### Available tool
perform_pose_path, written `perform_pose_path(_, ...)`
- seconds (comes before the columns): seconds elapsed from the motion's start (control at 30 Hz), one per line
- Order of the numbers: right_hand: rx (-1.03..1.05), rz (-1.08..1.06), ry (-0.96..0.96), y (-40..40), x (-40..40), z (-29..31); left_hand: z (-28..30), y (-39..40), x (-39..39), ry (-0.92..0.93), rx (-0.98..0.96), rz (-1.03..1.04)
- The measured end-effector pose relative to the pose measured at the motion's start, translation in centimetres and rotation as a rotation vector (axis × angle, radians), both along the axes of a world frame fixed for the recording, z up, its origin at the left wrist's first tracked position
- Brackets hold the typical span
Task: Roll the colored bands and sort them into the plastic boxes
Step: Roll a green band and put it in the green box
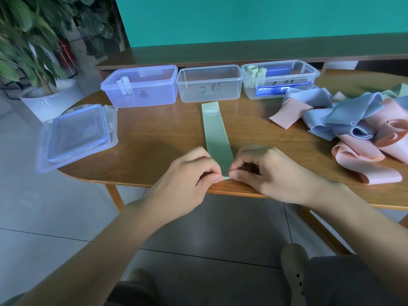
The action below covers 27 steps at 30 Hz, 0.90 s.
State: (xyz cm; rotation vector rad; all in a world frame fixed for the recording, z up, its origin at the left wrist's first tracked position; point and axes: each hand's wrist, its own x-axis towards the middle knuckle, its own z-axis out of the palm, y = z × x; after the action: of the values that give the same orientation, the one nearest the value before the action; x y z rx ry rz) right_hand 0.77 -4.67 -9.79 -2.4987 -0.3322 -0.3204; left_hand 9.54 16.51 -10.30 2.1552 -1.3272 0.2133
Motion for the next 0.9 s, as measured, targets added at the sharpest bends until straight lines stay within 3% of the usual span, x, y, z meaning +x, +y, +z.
perform_pose_path(0.27,0.010,-0.108,0.019,0.3,0.0,0.3,-0.9,0.1,-1.1,-0.275,0.053,0.060)
perform_pose_path(0.37,-0.008,-0.151,0.043,0.1,0.3,0.7,-0.7,-0.1,-1.2,-0.232,0.045,0.080)
perform_pose_path(0.57,-0.036,-0.204,0.120,-0.2,0.7,1.2,-0.3,-0.6,-0.6,0.028,-0.015,0.179)
perform_pose_path(0.77,-0.057,-0.238,0.133,-0.4,1.1,0.7,-0.8,-0.6,-0.1,-0.025,-0.103,0.042)
perform_pose_path(0.9,-0.014,-0.193,0.024,-0.3,0.8,-0.4,-1.4,-0.4,0.2,-0.130,-0.085,-0.007)
